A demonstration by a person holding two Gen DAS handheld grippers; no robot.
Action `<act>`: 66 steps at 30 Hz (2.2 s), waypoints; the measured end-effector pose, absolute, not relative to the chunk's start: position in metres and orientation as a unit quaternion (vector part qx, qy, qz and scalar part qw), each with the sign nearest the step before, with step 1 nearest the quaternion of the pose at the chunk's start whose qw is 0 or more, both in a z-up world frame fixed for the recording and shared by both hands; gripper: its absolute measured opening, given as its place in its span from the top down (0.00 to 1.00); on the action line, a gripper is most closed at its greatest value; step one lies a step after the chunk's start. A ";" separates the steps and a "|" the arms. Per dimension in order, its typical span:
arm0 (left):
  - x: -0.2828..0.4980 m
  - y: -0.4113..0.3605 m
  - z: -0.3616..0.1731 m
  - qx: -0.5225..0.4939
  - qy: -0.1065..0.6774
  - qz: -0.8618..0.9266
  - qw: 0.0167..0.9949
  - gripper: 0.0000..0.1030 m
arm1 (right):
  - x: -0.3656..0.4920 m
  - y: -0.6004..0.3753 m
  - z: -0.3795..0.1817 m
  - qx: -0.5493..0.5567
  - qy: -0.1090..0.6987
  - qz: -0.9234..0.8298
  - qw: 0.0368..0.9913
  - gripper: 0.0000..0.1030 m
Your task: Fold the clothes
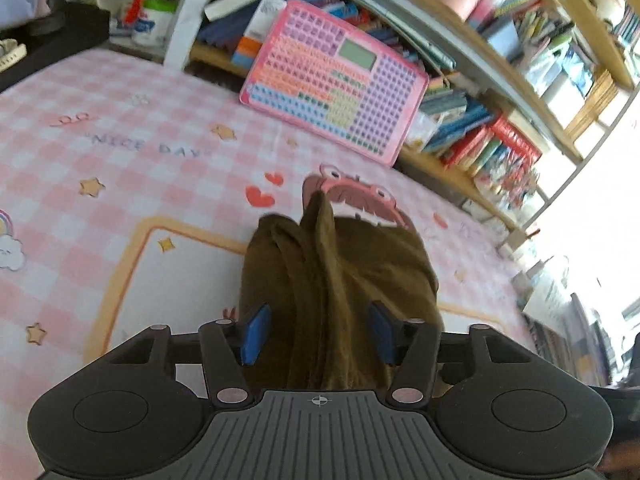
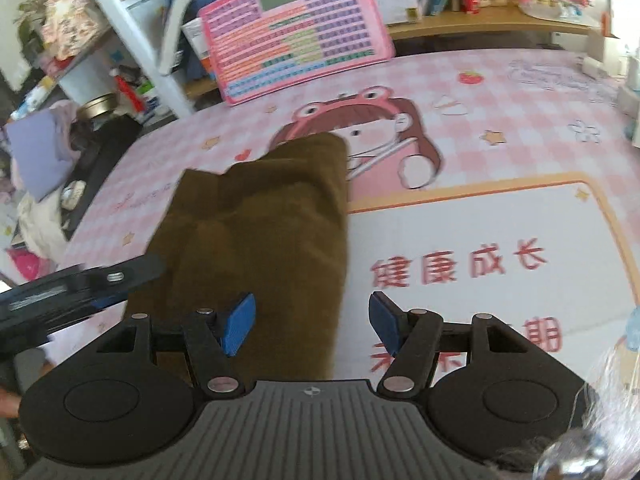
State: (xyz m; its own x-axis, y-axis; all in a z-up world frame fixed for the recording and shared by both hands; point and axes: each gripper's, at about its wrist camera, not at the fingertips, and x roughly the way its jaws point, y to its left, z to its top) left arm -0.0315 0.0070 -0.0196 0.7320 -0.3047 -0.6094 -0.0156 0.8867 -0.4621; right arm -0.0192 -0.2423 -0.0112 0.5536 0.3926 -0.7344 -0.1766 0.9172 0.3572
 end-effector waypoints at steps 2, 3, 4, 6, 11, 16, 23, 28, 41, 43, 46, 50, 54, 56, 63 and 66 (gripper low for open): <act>-0.032 0.003 -0.016 -0.210 0.346 -0.085 0.911 0.92 | -0.019 -0.235 -0.015 0.114 0.446 0.167 0.872 0.41; -0.036 -0.001 -0.010 -0.195 0.327 -0.095 0.920 0.93 | -0.018 -0.232 -0.018 0.109 0.450 0.162 0.871 0.41; -0.042 -0.007 0.001 -0.172 0.298 -0.111 0.932 0.93 | -0.017 -0.231 -0.021 0.109 0.455 0.159 0.870 0.41; -0.054 -0.024 0.017 -0.111 0.259 -0.138 0.950 0.93 | -0.016 -0.231 -0.024 0.120 0.458 0.161 0.866 0.41; -0.028 -0.005 -0.035 -0.137 0.358 -0.064 0.922 0.91 | -0.010 -0.223 -0.032 0.110 0.475 0.154 0.859 0.40; -0.031 0.000 -0.045 -0.136 0.354 -0.070 0.923 0.87 | -0.010 -0.213 -0.036 0.094 0.477 0.153 0.860 0.40; -0.040 0.003 -0.030 -0.122 0.334 -0.086 0.931 0.57 | -0.010 -0.210 -0.035 0.091 0.473 0.149 0.863 0.40; -0.045 0.006 -0.022 -0.118 0.324 -0.096 0.934 0.33 | -0.010 -0.207 -0.031 0.090 0.470 0.155 0.864 0.40; -0.010 0.030 -0.061 -0.253 0.406 -0.104 0.872 0.35 | 0.008 -0.236 -0.052 0.255 0.504 0.153 0.811 0.44; -0.005 0.033 -0.068 -0.273 0.418 -0.105 0.860 0.44 | 0.010 -0.236 -0.053 0.262 0.508 0.155 0.806 0.55; -0.007 0.025 -0.061 -0.259 0.416 -0.099 0.866 0.64 | 0.010 -0.227 -0.047 0.235 0.503 0.165 0.816 0.69; -0.022 0.003 -0.036 -0.196 0.386 -0.116 0.894 0.70 | -0.003 -0.202 -0.021 0.097 0.456 0.183 0.866 0.76; -0.032 -0.008 -0.028 -0.171 0.386 -0.141 0.896 0.70 | -0.009 -0.211 -0.019 0.088 0.465 0.186 0.861 0.76; -0.027 -0.003 -0.037 -0.193 0.411 -0.143 0.879 0.69 | -0.008 -0.220 -0.026 0.115 0.484 0.180 0.848 0.74; -0.019 0.009 -0.055 -0.237 0.435 -0.136 0.858 0.59 | -0.005 -0.235 -0.045 0.189 0.507 0.160 0.826 0.59; -0.017 0.010 -0.062 -0.257 0.442 -0.128 0.850 0.60 | -0.006 -0.235 -0.049 0.202 0.506 0.161 0.823 0.67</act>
State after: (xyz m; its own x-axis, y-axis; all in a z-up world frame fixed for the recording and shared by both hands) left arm -0.0170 0.0103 -0.0625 0.5770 -0.4443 -0.6854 -0.0094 0.8355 -0.5495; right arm -0.0057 -0.2353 -0.0492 0.4360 0.4695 -0.7678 -0.0607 0.8665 0.4954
